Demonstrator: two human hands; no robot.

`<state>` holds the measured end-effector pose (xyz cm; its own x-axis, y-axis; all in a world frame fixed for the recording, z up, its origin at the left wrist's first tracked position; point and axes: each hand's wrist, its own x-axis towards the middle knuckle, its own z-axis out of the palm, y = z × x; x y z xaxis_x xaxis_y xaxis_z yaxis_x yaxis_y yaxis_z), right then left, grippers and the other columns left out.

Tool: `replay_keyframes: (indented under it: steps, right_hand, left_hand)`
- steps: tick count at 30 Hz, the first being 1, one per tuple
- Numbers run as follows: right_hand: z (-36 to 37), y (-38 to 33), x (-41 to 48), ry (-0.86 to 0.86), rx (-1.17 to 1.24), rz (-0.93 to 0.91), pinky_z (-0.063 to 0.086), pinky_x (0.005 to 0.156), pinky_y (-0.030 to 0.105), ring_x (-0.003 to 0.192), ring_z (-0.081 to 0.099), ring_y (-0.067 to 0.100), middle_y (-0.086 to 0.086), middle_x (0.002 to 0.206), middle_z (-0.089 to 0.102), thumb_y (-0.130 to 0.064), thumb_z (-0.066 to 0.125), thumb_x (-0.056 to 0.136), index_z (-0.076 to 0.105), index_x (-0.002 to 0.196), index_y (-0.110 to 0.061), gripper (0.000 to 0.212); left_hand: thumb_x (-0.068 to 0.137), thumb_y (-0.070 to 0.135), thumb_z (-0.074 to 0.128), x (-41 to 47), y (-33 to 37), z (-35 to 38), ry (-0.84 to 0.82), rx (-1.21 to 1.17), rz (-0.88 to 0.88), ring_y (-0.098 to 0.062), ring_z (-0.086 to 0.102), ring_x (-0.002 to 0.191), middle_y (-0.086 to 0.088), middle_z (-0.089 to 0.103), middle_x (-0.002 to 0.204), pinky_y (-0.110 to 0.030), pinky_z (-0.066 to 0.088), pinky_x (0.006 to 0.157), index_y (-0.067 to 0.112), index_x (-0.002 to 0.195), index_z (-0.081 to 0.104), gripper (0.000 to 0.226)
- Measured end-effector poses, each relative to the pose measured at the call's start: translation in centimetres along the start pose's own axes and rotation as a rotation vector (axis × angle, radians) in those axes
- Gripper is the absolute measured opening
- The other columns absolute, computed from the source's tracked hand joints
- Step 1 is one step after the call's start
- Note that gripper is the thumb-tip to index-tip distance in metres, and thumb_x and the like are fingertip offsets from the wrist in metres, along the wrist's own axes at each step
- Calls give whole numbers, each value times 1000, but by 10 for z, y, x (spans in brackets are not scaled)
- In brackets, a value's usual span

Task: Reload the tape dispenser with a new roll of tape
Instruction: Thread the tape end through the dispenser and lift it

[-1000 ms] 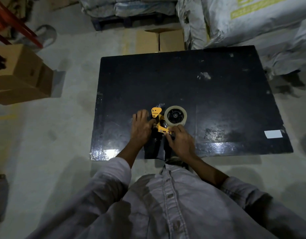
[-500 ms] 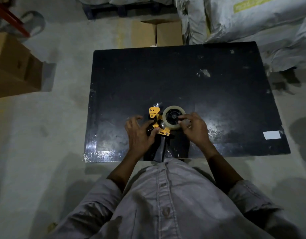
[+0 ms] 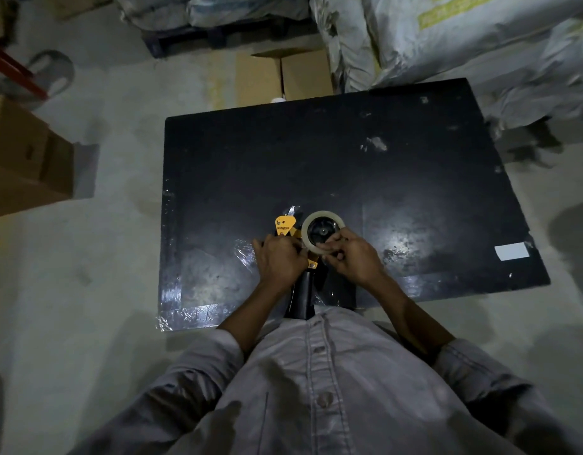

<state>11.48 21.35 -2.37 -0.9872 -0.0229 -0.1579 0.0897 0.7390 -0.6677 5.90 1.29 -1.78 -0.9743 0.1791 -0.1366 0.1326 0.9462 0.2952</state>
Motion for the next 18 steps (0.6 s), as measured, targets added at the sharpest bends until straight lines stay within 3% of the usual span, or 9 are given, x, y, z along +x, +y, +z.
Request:
replay_keyframes:
  steps: [4,7,11,16,18]
  right_hand:
    - [1,4,1,12,18,3,38,78,-6,82,43,-18,5,129,68,-12,88,93,84,129,-18,37]
    - [2,7,0,-2,5,13,39,78,-6,82,44,-18,1,130,68,-14,88,93,83,130,-21,38]
    - [2,7,-1,3,16,1,41,76,-3,79,47,-15,1,129,67,-15,87,94,83,130,-22,37]
    - [-1,3,-1,-1,13,-3,41,77,-4,79,47,-16,3,130,68,-14,88,93,83,130,-21,38]
    - [-2,-2,-2,5,-22,10,40,72,-3,81,50,-8,6,132,65,-11,87,93,82,131,-18,39]
  left_hand:
    - [92,55,75,12,4,-3,-101,-21,-57,-28,74,100,-1,83,91,-43,41,99,33,107,87,29]
    - [85,58,81,21,4,-7,-134,-39,-68,-28,78,93,1,83,89,-35,52,85,38,106,87,30]
    - [84,58,83,20,3,-7,-125,-95,-78,-24,77,82,3,81,83,-30,53,70,42,105,87,27]
    - [92,43,80,14,-1,-9,-129,-204,-155,-25,78,84,3,84,91,-34,63,72,39,107,89,17]
    - [92,41,78,13,-1,-9,-137,-228,-184,-26,78,86,2,85,92,-37,66,75,37,103,90,16]
